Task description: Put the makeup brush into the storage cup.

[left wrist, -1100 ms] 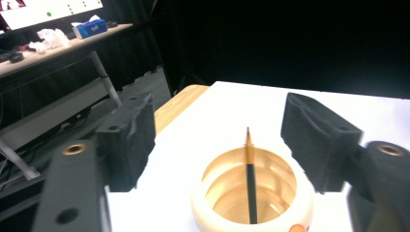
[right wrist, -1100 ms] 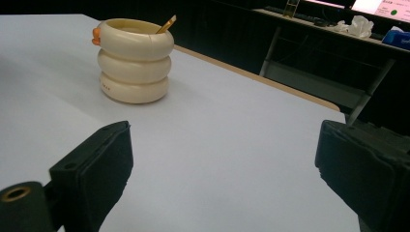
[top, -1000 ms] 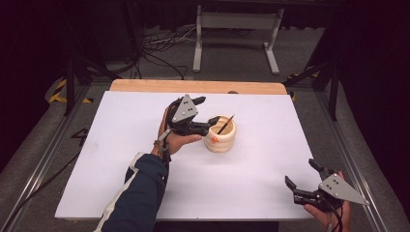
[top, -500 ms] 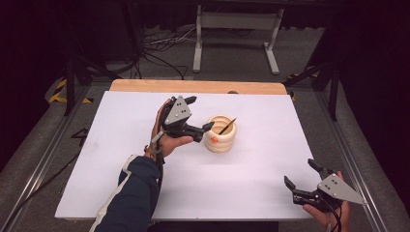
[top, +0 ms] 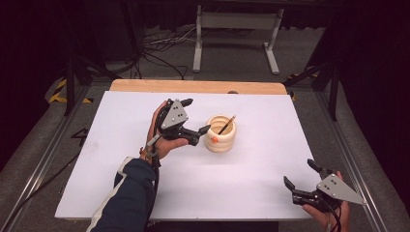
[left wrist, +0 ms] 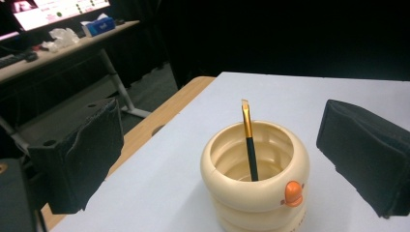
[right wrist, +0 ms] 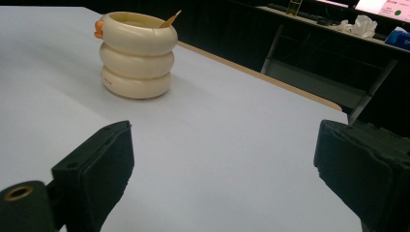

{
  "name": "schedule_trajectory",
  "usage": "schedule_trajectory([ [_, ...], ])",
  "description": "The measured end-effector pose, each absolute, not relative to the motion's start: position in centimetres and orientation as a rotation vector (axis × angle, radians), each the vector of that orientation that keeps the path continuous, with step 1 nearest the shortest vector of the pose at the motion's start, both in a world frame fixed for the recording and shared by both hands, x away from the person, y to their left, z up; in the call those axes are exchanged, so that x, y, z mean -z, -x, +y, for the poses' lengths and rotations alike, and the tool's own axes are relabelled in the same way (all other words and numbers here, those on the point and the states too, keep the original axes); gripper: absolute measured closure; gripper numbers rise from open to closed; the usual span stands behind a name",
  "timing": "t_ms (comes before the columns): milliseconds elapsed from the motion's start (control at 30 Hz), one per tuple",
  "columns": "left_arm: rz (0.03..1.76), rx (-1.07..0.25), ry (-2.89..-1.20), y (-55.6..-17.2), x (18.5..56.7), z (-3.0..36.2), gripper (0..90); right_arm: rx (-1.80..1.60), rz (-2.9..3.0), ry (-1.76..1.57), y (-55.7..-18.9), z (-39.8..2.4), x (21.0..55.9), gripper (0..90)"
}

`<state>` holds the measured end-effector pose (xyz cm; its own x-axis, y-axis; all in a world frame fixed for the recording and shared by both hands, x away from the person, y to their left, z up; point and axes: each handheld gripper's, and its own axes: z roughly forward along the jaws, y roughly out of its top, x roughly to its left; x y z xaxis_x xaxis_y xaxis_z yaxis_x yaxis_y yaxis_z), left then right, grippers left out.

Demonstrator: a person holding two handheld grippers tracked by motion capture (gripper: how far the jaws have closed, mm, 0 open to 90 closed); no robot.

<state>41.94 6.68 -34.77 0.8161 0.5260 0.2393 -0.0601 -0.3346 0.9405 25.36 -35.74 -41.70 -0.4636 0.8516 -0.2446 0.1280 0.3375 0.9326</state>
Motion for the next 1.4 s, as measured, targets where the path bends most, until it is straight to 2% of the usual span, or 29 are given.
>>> schedule_trajectory([
  [833, 0.329, -0.675, -1.846, -39.5, 34.6, 8.4, 3.8, -1.178, 1.836, -0.86, -25.3, -35.6, 41.7, 7.8],
  [1400, 0.336, -0.71, -1.836, -37.8, 34.7, 11.8, 4.5, -1.187, 1.827, -0.87, -25.3, -35.7, 41.6, 8.3],
])
